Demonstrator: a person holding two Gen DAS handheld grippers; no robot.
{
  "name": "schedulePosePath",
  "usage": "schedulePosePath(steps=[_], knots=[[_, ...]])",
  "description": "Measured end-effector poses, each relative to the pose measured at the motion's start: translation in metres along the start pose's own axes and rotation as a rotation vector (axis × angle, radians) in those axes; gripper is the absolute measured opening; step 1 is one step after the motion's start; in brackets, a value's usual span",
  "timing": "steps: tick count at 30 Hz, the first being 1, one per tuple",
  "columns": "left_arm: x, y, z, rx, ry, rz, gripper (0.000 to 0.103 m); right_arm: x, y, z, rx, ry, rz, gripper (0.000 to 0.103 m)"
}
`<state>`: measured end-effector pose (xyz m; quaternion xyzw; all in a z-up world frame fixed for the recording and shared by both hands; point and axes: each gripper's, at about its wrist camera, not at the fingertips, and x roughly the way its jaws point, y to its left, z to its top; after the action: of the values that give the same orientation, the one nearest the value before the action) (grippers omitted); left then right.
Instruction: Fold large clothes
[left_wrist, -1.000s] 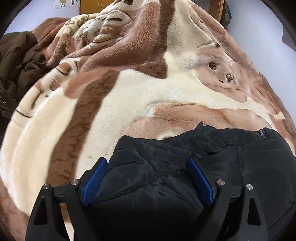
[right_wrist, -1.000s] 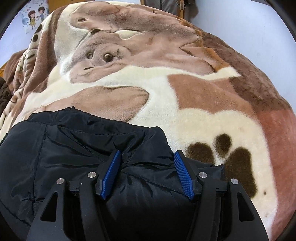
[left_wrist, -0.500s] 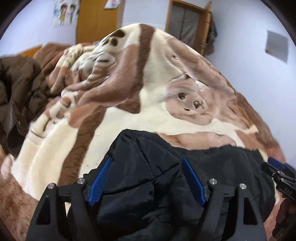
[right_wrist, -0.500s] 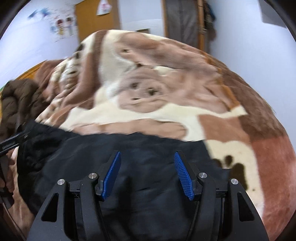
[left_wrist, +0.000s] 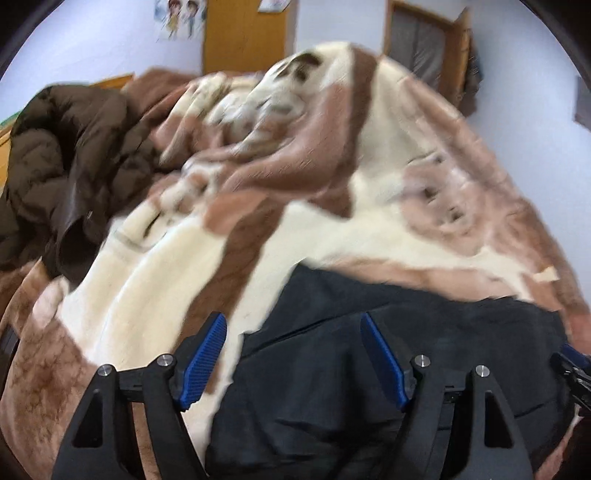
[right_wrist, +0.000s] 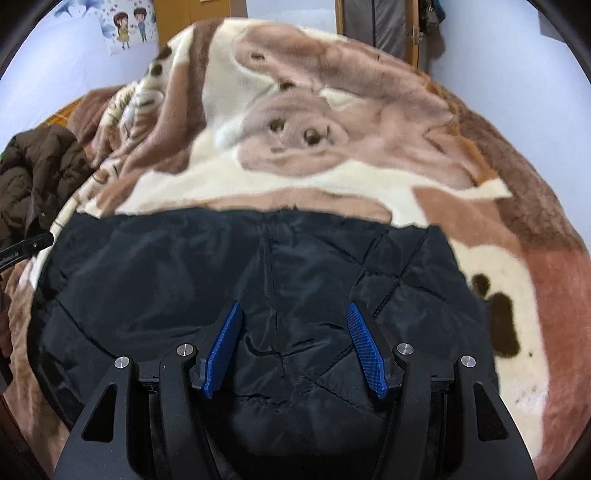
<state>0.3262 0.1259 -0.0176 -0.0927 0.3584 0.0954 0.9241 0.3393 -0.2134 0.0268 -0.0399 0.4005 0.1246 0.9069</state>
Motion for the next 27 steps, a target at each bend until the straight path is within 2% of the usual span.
schedulePosePath(steps=[3,5,6,9,11,13,20,24,27], knots=[[-0.002,-0.030,0.007,0.089,-0.040,-0.068,0.077,-0.006,0.012,0.010,-0.017,-0.024,0.029,0.060],[0.017,-0.047,0.008,0.178,-0.028,-0.053,0.077,0.003,0.021,0.018,-0.029,-0.014,0.038,0.060],[0.036,-0.049,0.006,0.202,0.012,-0.030,0.077,0.009,0.023,0.021,-0.026,-0.004,0.045,0.060],[0.086,-0.033,-0.008,0.169,0.148,0.019,0.077,0.050,0.023,0.025,0.002,0.095,0.035,0.060],[0.098,-0.018,-0.017,0.129,0.146,0.008,0.079,0.067,0.022,0.024,0.002,0.118,0.038,0.060],[0.101,-0.013,-0.020,0.097,0.130,-0.009,0.079,0.079,0.024,0.023,-0.009,0.138,0.022,0.060],[0.108,-0.023,-0.024,0.124,0.129,0.029,0.079,0.102,0.022,0.017,-0.027,0.159,-0.004,0.060],[0.089,-0.022,-0.015,0.121,0.132,0.024,0.076,0.094,0.023,0.019,-0.023,0.155,-0.004,0.060],[0.058,-0.012,-0.003,0.098,0.072,0.000,0.075,0.078,0.016,0.023,-0.002,0.135,0.027,0.060]])
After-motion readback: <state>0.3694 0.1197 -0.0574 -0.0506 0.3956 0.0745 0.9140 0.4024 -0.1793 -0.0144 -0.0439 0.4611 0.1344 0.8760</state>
